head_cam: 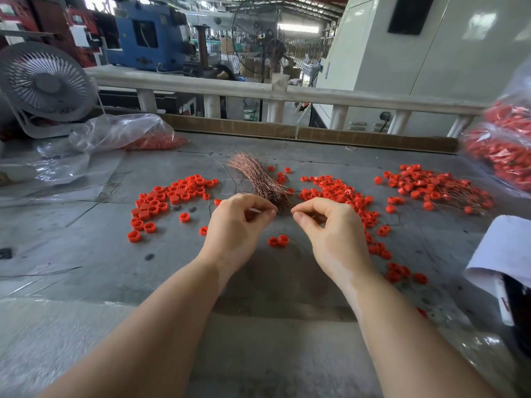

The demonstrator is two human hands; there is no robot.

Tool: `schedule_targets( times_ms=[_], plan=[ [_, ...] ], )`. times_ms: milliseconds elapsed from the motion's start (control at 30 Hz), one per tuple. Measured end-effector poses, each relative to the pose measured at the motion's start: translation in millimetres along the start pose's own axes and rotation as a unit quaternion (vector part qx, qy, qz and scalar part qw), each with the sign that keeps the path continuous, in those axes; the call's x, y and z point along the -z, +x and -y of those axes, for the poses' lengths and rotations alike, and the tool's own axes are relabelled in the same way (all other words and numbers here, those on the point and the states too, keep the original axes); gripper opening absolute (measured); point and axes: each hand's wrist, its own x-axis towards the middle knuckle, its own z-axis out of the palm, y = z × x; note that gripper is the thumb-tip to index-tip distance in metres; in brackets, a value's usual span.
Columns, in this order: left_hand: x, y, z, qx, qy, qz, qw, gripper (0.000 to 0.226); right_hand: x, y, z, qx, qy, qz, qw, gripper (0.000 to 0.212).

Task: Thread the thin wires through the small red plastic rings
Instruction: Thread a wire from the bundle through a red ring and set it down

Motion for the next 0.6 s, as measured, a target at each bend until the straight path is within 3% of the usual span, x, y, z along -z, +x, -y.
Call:
schedule_targets(
  times_ms=[467,600],
  plan=[
    [-1.6,-0.3,1.9,0.023,0.067,0.029,0.997,0.004,-0.5,-0.4,-3.4,-0.029,-0.014,-0.009,0.999,0.004],
    [-0.8,-0.2,1.5,0.032,0.064,0.024,0.997,0.004,-0.5,-1.7,1.8,0.027,-0.025,-0.053,0.998,0.006]
  ],
)
